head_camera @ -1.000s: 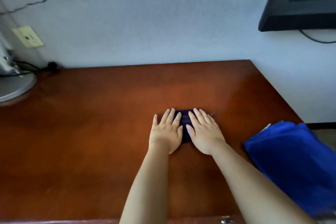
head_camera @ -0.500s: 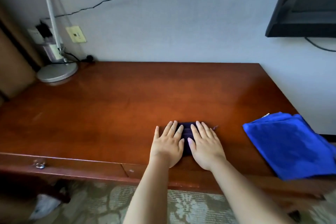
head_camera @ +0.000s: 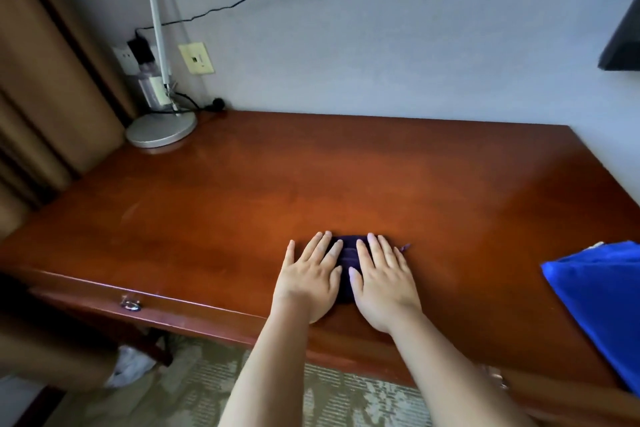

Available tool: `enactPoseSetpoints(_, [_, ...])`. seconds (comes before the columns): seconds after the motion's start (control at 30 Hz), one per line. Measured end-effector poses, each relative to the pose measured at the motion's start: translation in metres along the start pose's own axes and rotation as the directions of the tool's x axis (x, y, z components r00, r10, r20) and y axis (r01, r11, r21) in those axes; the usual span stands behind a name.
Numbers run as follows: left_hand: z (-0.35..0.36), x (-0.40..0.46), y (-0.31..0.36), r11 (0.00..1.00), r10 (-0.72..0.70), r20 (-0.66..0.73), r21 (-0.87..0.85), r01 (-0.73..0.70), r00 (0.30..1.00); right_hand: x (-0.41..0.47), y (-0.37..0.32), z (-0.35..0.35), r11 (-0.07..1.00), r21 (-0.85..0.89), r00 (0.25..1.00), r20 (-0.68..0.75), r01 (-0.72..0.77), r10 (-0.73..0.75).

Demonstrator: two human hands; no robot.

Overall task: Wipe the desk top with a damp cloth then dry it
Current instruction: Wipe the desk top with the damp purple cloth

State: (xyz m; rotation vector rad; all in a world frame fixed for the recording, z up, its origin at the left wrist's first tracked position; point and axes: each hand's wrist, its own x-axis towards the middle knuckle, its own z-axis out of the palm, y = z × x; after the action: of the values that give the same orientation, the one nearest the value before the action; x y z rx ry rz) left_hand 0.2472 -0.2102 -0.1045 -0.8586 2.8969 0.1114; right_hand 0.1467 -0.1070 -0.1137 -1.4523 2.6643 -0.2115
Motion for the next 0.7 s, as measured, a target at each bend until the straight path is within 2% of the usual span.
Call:
enactPoseSetpoints(0.43, [-0.014, 0.056, -0.13, 0.994, -0.112, -0.002, -0.017, 0.112, 0.994, 0.12, -0.094, 0.013, 0.994, 0.006, 0.994, -0.021, 0.108, -0.108])
enactPoseSetpoints(0.7, [-0.023, 0.08, -0.226, 0.984, -0.178, 0.013, -0.016, 0.178, 0.984, 0.192, -0.17, 0.019, 0.981, -0.03, 0.981, 0.021, 0.191, -0.191])
